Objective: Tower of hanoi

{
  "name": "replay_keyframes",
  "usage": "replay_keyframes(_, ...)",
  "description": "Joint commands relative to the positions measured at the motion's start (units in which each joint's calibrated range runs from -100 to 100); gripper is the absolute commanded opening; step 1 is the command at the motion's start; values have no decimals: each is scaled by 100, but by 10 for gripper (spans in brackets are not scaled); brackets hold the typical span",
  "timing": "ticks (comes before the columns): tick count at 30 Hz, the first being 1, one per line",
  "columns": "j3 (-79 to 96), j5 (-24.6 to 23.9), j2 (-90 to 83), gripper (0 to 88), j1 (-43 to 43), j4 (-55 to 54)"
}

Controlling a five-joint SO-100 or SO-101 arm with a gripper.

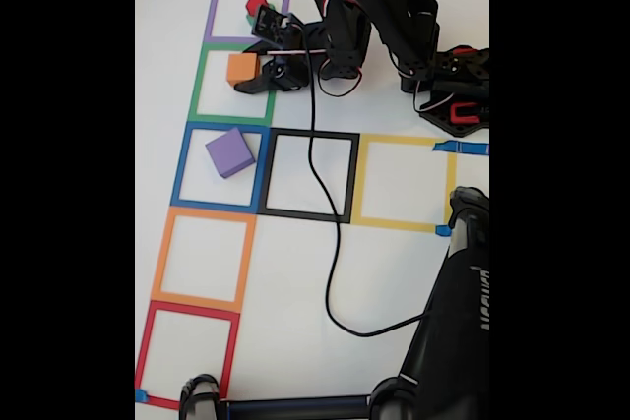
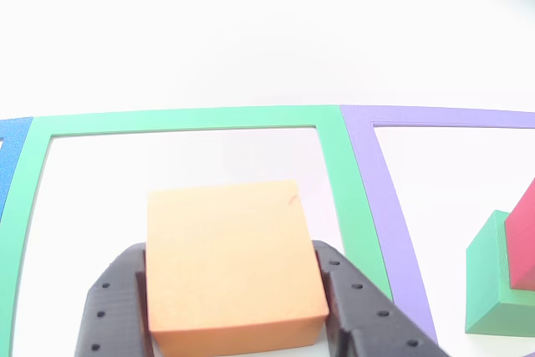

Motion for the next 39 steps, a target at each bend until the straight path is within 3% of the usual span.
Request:
replay_keyframes(1,-51,36,-29,143,-79,-64)
replay_keyframes(14,267,36,-635,115,-290,309)
replay_keyframes(23,622,36,-2589,112,-559,2049)
replay_keyframes(31,-88,36,-4874,110,-626,5410)
replay_keyframes(39,-3060,36,-5867,109,-559,10106)
